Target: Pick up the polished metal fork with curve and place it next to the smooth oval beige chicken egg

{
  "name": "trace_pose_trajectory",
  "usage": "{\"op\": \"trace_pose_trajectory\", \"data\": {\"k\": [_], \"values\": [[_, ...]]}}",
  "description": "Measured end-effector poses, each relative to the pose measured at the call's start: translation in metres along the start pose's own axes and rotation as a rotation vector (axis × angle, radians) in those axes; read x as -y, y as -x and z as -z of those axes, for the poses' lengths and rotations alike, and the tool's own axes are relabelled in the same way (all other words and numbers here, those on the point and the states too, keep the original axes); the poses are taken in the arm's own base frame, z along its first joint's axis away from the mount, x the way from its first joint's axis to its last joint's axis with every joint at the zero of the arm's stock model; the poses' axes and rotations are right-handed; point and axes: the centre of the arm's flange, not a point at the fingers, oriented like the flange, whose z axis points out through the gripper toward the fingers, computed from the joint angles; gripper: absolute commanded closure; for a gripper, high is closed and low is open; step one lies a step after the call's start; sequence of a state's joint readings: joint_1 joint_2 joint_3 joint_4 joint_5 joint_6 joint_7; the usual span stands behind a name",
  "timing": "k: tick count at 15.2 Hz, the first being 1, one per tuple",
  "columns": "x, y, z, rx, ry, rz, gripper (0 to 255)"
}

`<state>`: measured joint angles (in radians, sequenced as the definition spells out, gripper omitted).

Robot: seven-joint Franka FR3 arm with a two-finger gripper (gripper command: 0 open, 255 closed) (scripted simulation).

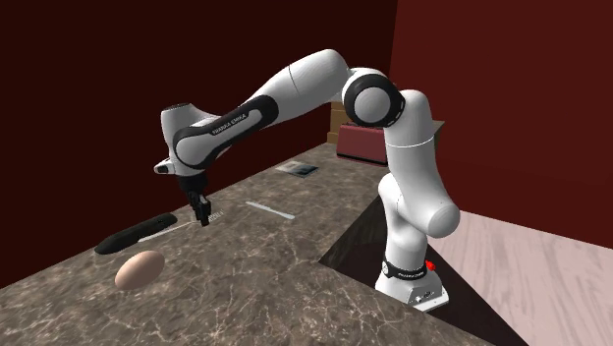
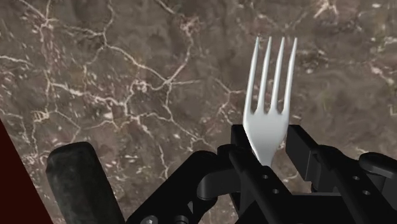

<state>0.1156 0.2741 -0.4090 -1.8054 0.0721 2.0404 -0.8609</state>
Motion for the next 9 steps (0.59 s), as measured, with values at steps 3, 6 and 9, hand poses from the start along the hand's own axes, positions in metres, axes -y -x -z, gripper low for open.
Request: {"op": "trace_pose_trajectory", "data": {"k": [3,6,9], "values": [[0.0,0.0,-0.015,0.0,0.0,0.0,255],[0.001,-0.001,-0.031,0.0,0.0,0.0,255],[0.0,0.0,-0.048,0.0,0.0,0.0,255]]}}
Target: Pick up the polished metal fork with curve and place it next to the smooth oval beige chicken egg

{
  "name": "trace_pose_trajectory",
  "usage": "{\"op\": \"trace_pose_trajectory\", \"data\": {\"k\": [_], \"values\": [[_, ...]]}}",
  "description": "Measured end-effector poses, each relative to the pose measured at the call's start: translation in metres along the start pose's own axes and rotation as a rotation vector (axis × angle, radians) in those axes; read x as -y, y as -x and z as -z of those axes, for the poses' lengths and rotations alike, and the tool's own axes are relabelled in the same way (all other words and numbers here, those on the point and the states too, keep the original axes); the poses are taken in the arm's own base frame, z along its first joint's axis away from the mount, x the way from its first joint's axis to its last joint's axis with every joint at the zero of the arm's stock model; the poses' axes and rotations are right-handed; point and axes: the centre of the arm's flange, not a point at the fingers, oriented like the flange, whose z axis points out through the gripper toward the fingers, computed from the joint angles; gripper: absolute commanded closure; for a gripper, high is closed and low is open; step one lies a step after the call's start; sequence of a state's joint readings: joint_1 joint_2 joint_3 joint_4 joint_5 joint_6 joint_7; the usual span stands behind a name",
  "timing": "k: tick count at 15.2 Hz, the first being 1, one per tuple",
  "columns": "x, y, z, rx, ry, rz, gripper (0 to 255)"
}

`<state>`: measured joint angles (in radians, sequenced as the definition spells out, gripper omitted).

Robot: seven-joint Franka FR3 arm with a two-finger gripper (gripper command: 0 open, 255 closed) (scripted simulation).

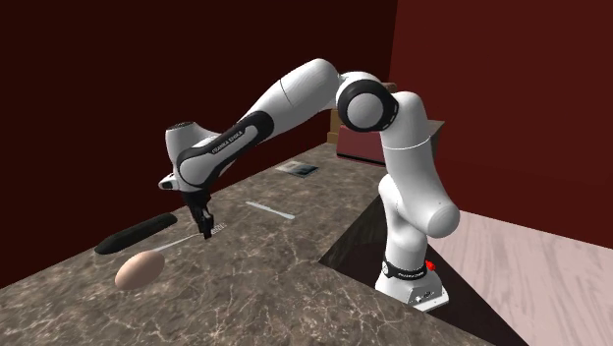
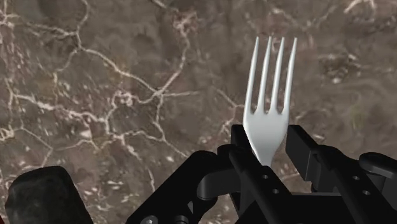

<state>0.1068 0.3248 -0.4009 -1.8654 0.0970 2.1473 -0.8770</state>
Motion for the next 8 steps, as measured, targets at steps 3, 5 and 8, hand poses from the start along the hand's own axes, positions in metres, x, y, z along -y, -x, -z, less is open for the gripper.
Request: {"op": "trace_pose_trajectory", "data": {"k": [3,5,8], "values": [[0.0011,-0.001,-0.0094,0.0,0.0,0.0,255],[0.0011,-0.0012,-0.0102,0.0,0.0,0.0,255],[0.0011,-0.0012,-0.0104,0.0,0.0,0.0,255]]}}
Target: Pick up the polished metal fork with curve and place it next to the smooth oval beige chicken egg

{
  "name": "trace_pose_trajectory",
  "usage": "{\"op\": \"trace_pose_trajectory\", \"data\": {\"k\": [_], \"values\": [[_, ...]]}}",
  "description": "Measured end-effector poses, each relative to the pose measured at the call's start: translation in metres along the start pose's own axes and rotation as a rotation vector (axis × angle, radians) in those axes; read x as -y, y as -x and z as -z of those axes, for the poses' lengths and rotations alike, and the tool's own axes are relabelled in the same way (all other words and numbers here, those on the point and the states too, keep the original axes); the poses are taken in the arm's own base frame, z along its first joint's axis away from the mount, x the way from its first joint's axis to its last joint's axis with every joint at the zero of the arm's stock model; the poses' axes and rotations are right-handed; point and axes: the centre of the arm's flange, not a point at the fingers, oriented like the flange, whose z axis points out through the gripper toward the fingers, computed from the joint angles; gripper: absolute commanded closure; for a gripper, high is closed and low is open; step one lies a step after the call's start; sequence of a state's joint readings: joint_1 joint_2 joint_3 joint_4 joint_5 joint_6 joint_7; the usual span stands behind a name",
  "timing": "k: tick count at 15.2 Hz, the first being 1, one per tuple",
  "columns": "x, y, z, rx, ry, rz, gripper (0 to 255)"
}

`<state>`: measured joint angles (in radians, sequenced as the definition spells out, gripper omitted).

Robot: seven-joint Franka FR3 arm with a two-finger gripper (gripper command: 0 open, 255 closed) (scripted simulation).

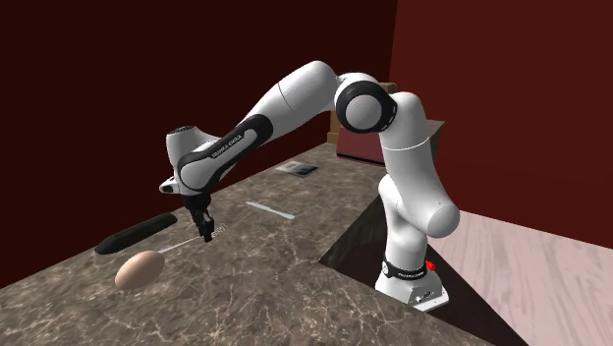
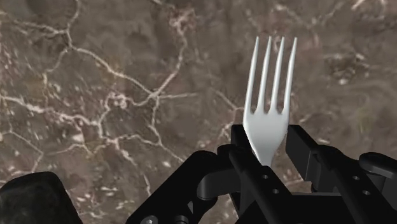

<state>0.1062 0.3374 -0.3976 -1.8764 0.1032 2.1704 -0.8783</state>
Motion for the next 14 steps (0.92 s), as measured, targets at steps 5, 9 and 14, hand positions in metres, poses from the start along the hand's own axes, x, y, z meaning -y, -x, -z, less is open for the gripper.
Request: {"op": "trace_pose_trajectory", "data": {"k": [5,9,14], "values": [[0.0,0.0,0.0,0.0,0.0,0.0,0],[-0.001,0.001,0.017,-0.001,0.001,0.0,0],[0.0,0.0,0.048,-0.001,0.0,0.0,0]]}}
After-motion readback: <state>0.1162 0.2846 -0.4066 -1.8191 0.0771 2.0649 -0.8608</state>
